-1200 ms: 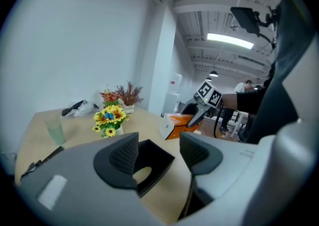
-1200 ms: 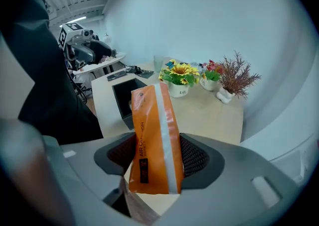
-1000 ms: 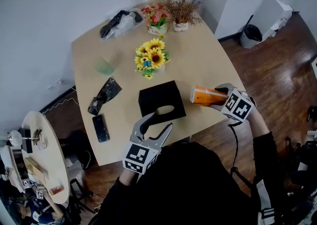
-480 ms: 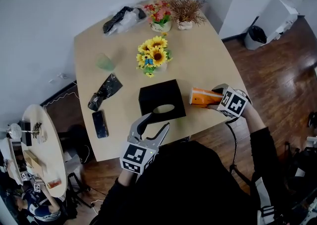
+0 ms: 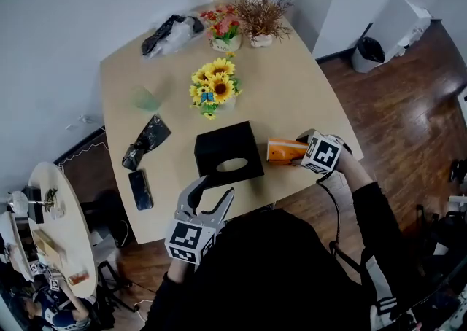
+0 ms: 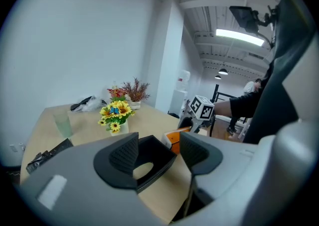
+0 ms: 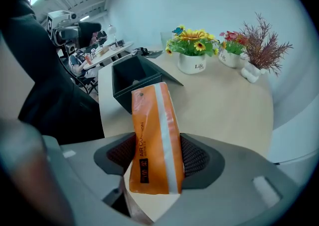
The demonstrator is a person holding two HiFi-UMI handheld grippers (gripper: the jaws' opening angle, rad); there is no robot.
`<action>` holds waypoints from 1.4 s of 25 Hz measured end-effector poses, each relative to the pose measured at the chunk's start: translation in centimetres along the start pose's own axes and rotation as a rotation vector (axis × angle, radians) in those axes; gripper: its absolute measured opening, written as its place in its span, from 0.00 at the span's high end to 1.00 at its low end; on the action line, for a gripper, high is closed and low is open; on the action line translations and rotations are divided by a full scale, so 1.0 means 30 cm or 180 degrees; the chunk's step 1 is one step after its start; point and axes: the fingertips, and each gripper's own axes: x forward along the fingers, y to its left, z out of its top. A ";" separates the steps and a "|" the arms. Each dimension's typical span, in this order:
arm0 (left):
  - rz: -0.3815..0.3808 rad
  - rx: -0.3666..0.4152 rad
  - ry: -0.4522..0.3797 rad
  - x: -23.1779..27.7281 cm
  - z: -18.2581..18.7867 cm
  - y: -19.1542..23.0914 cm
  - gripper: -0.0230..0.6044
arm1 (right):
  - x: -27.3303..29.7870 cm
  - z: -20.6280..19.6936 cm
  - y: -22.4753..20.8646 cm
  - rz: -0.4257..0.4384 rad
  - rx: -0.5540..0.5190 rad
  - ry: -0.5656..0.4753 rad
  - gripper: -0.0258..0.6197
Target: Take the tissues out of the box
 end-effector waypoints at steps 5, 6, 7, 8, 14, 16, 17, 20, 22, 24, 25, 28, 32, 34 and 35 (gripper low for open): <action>-0.0068 0.0063 -0.0004 0.033 0.023 -0.023 0.57 | 0.038 -0.018 0.012 0.0008 0.0032 -0.0061 0.52; -0.0080 0.0073 -0.0006 0.040 0.028 -0.029 0.58 | 0.039 -0.017 0.012 0.0009 0.0024 -0.0074 0.52; -0.0092 0.0080 -0.0005 0.046 0.031 -0.036 0.57 | 0.041 -0.017 0.012 0.0019 0.0018 -0.0079 0.52; -0.0104 0.0088 -0.0006 0.052 0.034 -0.045 0.57 | 0.042 -0.017 0.011 0.0032 0.0019 -0.0079 0.51; -0.0156 0.0075 -0.0103 0.062 0.055 -0.069 0.57 | 0.043 -0.016 0.012 0.0058 0.0104 -0.0142 0.35; -0.0129 0.0062 -0.0089 0.057 0.046 -0.062 0.57 | 0.042 -0.011 0.018 0.0076 0.0115 -0.0161 0.21; -0.0116 0.0056 -0.0076 0.054 0.039 -0.059 0.57 | 0.034 -0.006 0.016 0.0062 0.0104 -0.0166 0.18; -0.0107 0.0029 -0.0065 0.046 0.026 -0.055 0.57 | -0.041 0.028 -0.011 -0.0093 0.0023 -0.0233 0.18; -0.0126 0.0019 -0.0059 0.043 0.020 -0.058 0.58 | -0.121 0.071 -0.033 -0.0225 0.0007 -0.0399 0.19; -0.0162 0.0022 -0.0052 0.041 0.013 -0.060 0.57 | -0.205 0.126 -0.047 -0.0358 0.0031 -0.0661 0.23; -0.0178 0.0026 -0.0054 0.039 0.011 -0.057 0.57 | -0.246 0.159 -0.053 -0.0439 0.0045 -0.0825 0.27; -0.0198 0.0039 -0.0088 0.021 0.007 -0.041 0.58 | -0.375 0.282 -0.059 -0.0793 0.0104 -0.1513 0.51; -0.0236 0.0090 -0.0157 -0.023 0.009 -0.008 0.58 | -0.523 0.427 -0.024 -0.1187 0.0407 -0.2424 0.89; -0.0245 0.0103 -0.0204 -0.055 0.015 0.014 0.58 | -0.573 0.477 0.025 -0.1311 0.0516 -0.2678 0.95; -0.0248 0.0092 -0.0233 -0.072 0.021 0.025 0.58 | -0.602 0.500 0.056 -0.1375 0.0561 -0.2795 0.96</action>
